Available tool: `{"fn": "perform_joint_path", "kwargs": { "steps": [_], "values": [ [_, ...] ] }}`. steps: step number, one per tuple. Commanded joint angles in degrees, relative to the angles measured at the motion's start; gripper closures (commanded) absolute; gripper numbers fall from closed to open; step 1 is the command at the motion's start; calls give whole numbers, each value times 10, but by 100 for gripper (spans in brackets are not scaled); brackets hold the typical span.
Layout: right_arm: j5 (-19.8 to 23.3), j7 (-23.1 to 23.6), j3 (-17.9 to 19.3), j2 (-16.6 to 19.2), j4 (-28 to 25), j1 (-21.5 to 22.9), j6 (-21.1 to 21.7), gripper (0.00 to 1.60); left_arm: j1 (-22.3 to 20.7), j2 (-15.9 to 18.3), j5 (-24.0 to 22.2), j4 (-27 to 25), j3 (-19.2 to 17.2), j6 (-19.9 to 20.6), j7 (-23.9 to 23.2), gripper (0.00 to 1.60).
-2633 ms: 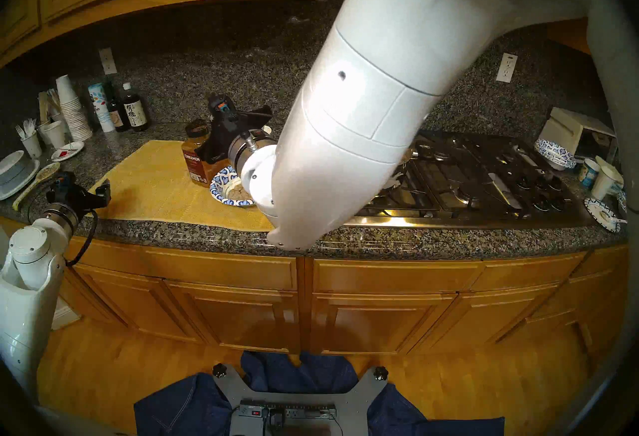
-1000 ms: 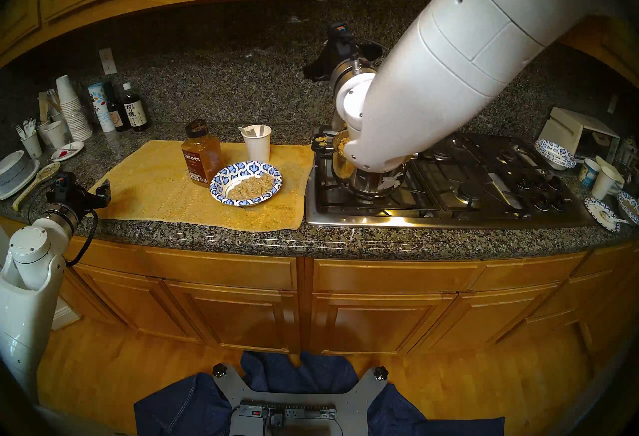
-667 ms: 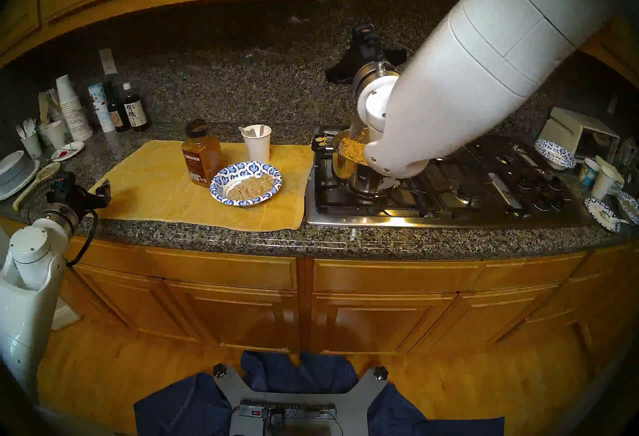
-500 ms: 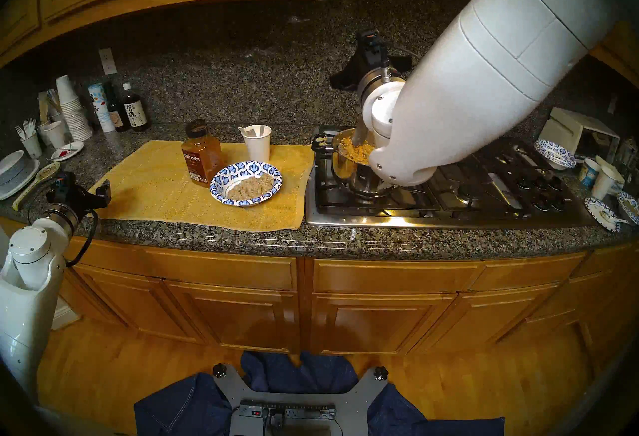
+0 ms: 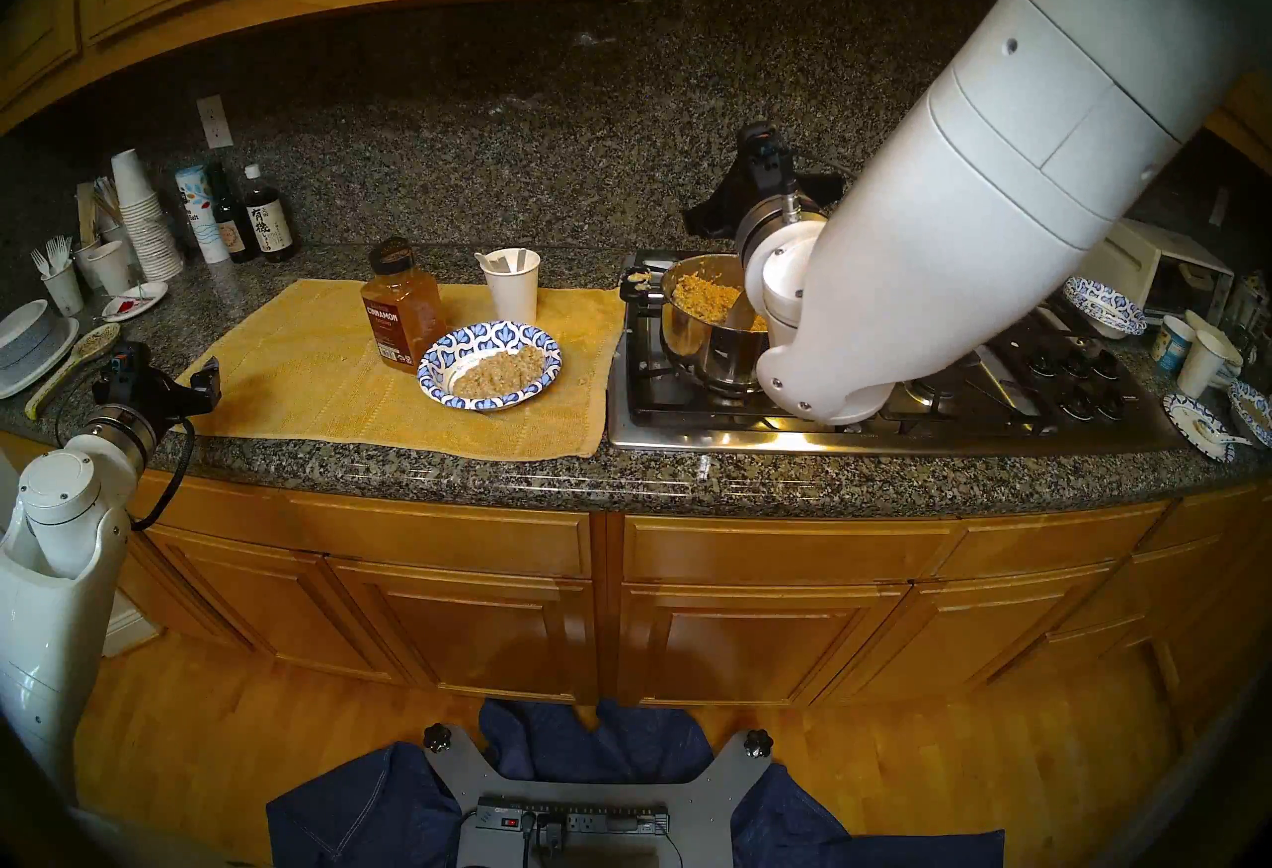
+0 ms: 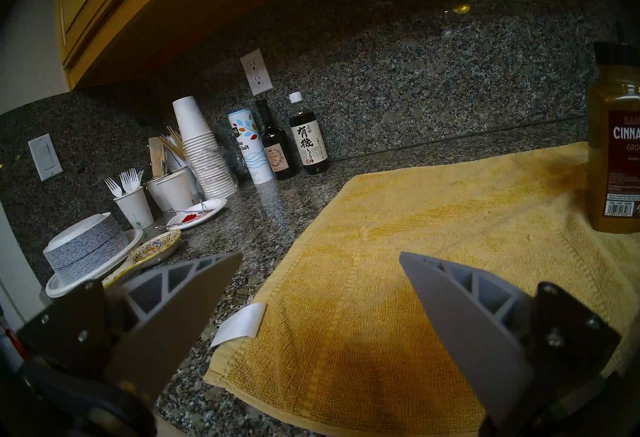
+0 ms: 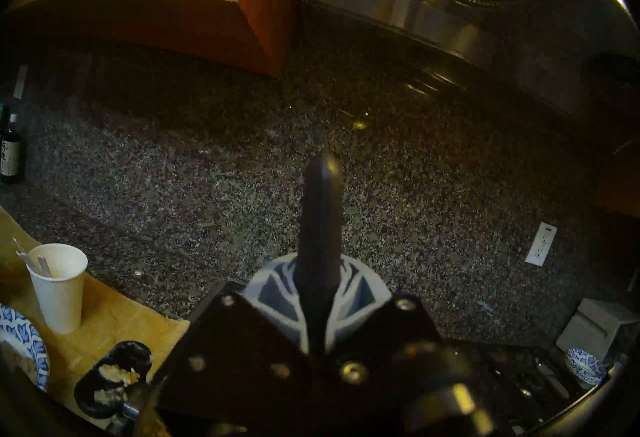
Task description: Scoop oatmeal into bowl, add cinnamon, and put a spoon inside bowl
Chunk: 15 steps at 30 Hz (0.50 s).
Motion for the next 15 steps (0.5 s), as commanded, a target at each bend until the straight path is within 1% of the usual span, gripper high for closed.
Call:
{"fn": "perform_joint_path", "kwargs": {
  "steps": [1, 9, 11, 12, 13, 15],
  "values": [
    [20, -59, 27, 29, 36, -49, -1, 160, -11, 7, 1, -13, -10, -6, 1, 0],
    [74, -57, 72, 86, 73, -84, -1, 160, -11, 7, 1, -13, -10, -6, 1, 0],
    [88, -56, 78, 100, 80, -90, -1, 160, -11, 7, 1, -13, -10, -6, 1, 0],
    [99, -52, 77, 99, 84, -92, -1, 160, -11, 7, 1, -13, -10, -6, 1, 0],
    [102, -55, 83, 113, 85, -95, -1, 160, -11, 7, 1, -13, -10, -6, 1, 0],
    [118, -55, 86, 122, 89, -96, -1, 160, -11, 7, 1, -13, -10, -6, 1, 0]
  ]
}}
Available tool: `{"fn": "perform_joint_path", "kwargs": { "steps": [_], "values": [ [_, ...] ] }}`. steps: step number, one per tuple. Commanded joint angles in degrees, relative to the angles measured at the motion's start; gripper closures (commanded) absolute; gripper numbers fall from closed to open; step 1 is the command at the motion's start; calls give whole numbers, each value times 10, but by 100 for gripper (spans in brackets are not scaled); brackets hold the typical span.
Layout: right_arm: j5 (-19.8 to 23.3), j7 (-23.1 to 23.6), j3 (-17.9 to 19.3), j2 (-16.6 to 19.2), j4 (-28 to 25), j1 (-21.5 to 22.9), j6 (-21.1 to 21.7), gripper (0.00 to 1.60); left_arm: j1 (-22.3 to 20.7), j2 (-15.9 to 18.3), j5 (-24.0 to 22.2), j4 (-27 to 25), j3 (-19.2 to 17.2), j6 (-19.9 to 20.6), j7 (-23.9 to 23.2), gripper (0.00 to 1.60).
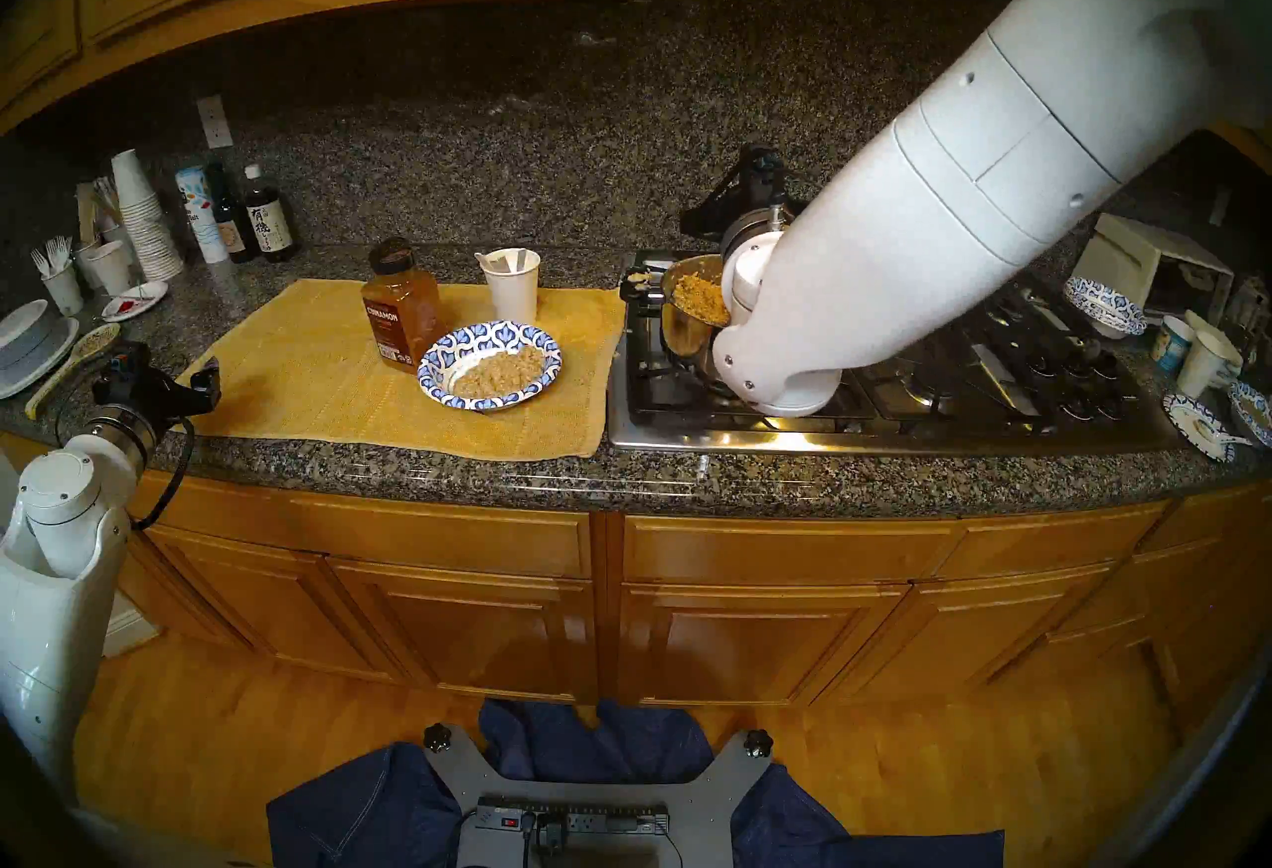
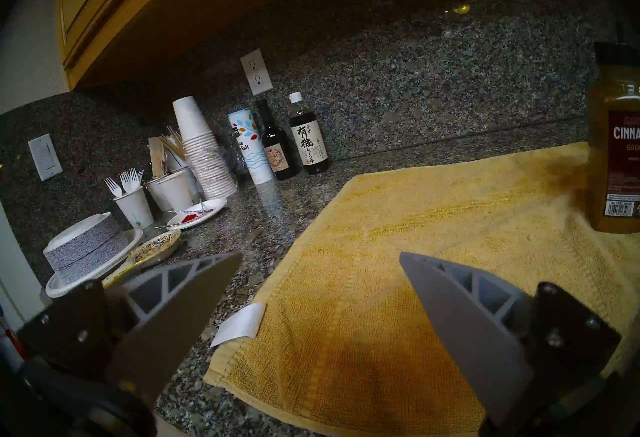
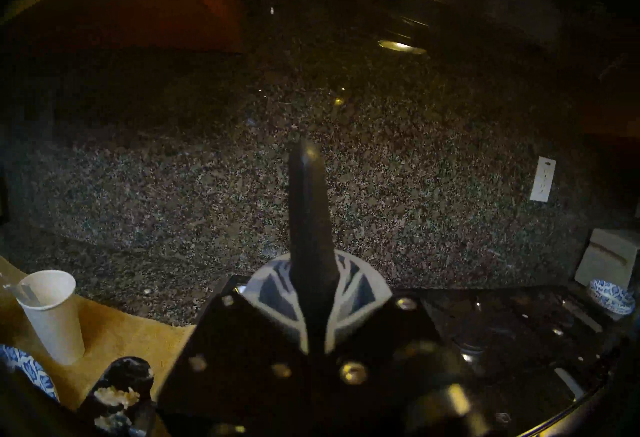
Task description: Scoop oatmeal into bowl, add cinnamon, and put a spoon inside bowl
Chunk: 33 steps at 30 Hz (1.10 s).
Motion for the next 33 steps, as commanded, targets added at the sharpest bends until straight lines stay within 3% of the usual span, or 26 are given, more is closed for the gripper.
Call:
{"fn": "perform_joint_path", "kwargs": {
  "steps": [1, 10, 15, 17, 18, 19, 25, 33],
  "values": [
    [49, -56, 16, 61, 13, -26, 1, 160, -11, 7, 1, -13, -10, -6, 1, 0],
    [126, -40, 37, 122, 8, -24, 1, 160, -10, 7, 1, -13, -10, -6, 1, 0],
    [140, -26, 55, 156, -3, -24, 1, 156, -10, 7, 1, -13, -11, -7, 1, 0],
    [142, -23, 60, 162, -7, -22, 1, 103, -10, 7, 1, -13, -11, -7, 1, 0],
    [142, -23, 60, 162, -7, -22, 1, 103, -10, 7, 1, -13, -11, -7, 1, 0],
    [142, -20, 62, 168, -10, -13, 1, 0, -10, 7, 1, -13, -11, -7, 1, 0],
    [144, -16, 55, 185, -15, 23, 1, 0, -10, 7, 1, -13, -10, -6, 1, 0],
    [138, -23, 51, 229, 22, 59, 1, 0, -10, 7, 1, -12, -9, -5, 1, 0]
  ]
}}
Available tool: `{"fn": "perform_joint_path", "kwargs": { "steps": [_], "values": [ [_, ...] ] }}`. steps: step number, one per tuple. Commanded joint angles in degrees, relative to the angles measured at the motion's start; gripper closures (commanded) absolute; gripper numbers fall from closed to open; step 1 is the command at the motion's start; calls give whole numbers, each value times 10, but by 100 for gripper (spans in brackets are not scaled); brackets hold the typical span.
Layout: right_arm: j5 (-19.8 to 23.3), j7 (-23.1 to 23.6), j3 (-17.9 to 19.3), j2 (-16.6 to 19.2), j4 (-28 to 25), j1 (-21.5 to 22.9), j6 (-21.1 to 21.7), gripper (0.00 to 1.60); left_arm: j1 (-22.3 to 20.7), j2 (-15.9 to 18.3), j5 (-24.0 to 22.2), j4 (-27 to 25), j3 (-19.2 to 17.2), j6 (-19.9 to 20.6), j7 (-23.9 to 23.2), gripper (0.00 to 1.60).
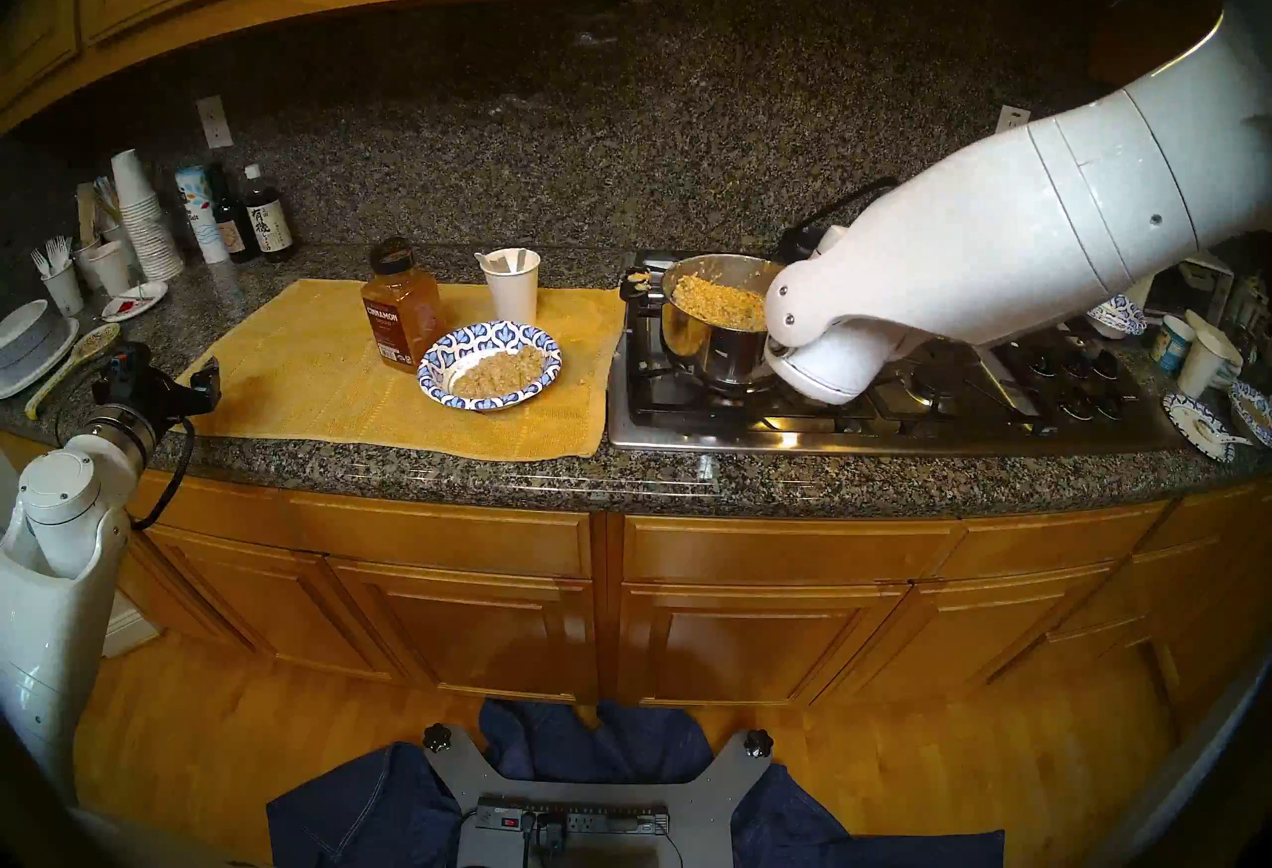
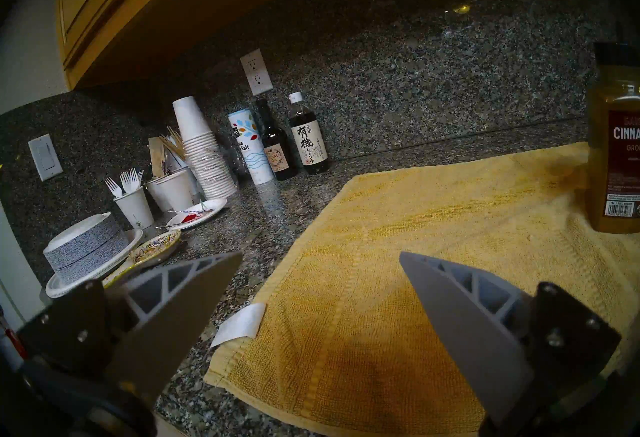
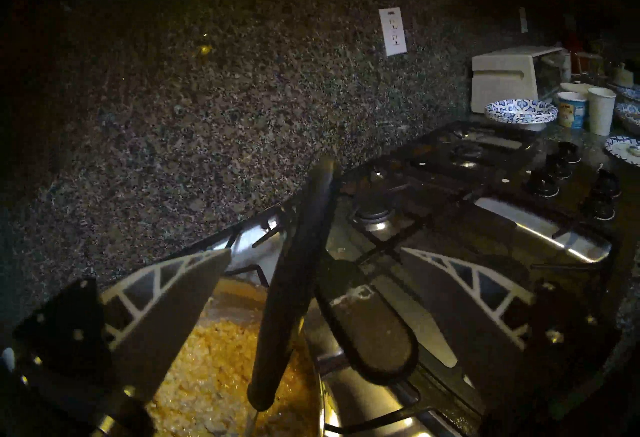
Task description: Scoop oatmeal into bowl, add cinnamon, and put a spoon inside bowl
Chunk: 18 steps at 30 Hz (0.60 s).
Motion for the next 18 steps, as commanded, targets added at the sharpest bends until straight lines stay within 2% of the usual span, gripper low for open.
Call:
{"fn": "perform_joint_path", "kwargs": {
  "steps": [1, 5, 6, 8, 9, 12, 14, 18],
  "values": [
    [-13, -25, 0, 52, 39, 64, 0, 0, -11, 7, 1, -12, -9, -5, 1, 0],
    [-16, -29, -3, 76, 49, 78, 0, 0, -11, 7, 1, -12, -9, -5, 1, 0],
    [-15, -29, -8, 88, 42, 95, 0, 0, -11, 7, 1, -12, -9, -5, 1, 0],
    [-17, -30, -1, 95, 47, 87, 0, 0, -11, 7, 1, -12, -9, -6, 1, 0],
    [-15, -30, -8, 101, 37, 103, 0, 0, -11, 7, 1, -12, -9, -6, 1, 0],
    [-16, -30, -9, 117, 25, 114, 0, 0, -11, 7, 1, -12, -10, -6, 1, 0],
    [-14, -26, -3, 139, 10, 126, 0, 0, -11, 7, 1, -12, -10, -6, 1, 0],
    [-15, -22, 3, 157, -2, 133, 0, 0, -11, 7, 1, -13, -10, -6, 1, 0]
  ]
}}
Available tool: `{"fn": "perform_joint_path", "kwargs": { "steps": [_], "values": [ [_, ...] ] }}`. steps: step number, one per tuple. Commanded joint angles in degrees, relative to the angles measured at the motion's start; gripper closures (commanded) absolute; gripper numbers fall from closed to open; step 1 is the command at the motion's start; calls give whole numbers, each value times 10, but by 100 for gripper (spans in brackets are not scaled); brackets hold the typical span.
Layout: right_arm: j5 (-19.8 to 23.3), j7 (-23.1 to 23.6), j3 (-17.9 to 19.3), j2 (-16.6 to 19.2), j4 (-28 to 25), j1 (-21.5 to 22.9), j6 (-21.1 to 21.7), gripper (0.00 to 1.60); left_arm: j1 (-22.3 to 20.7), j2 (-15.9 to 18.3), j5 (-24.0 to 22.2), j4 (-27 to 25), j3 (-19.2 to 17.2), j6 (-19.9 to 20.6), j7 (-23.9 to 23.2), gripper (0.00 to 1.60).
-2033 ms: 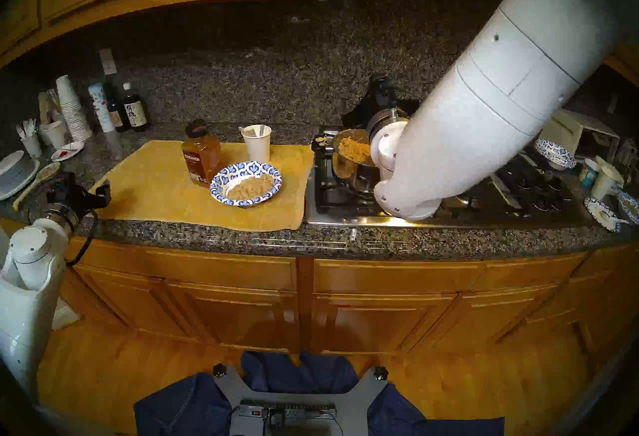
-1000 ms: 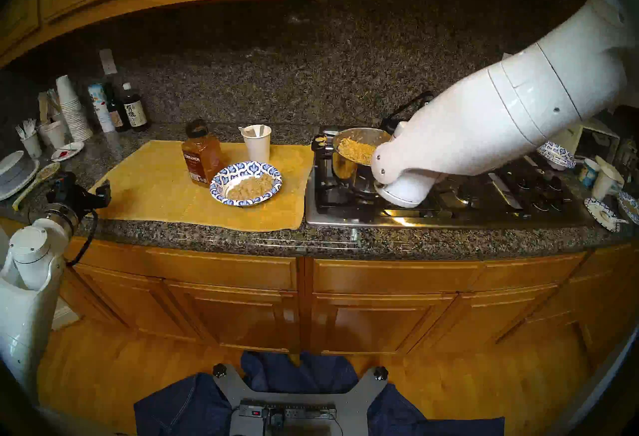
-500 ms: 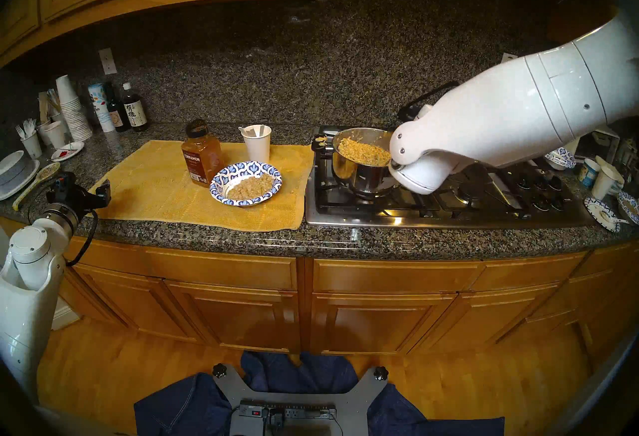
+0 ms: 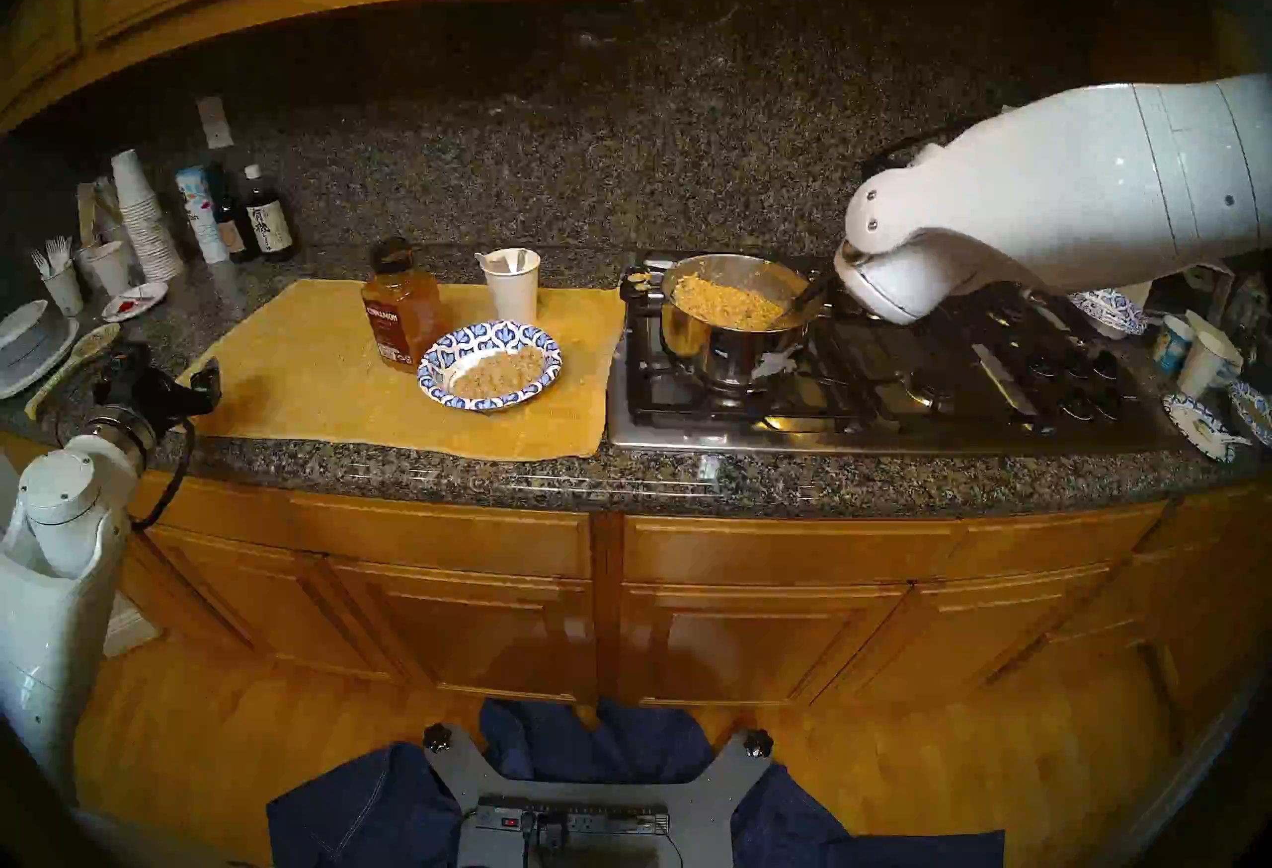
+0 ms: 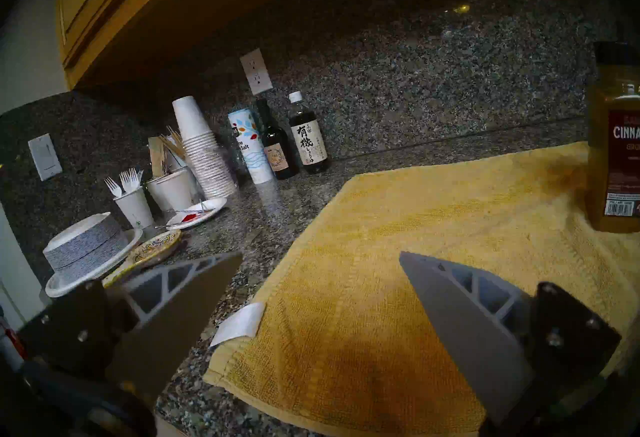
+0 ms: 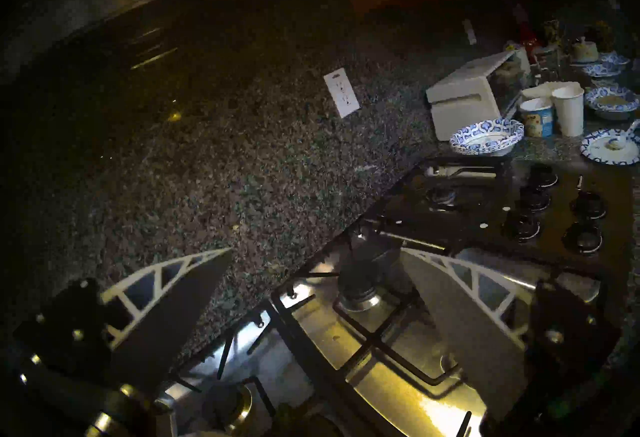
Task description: Scoop oatmeal into bowl, add cinnamon, and put a spoon inside bowl
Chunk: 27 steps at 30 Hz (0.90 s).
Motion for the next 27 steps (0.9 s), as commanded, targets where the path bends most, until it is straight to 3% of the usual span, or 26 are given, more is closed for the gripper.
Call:
{"fn": "perform_joint_path", "kwargs": {
  "steps": [1, 17, 27],
  "values": [
    [-11, -20, 11, 58, -24, 64, 0, 0, -11, 7, 1, -13, -10, -6, 1, 0],
    [-39, -17, -11, 107, -71, 113, 0, 0, -2, 1, 2, -15, -1, -8, 0, 0],
    [-53, -16, -14, 120, -79, 119, 0, 0, -16, -21, -38, -32, 1, -44, -36, 0]
  ]
}}
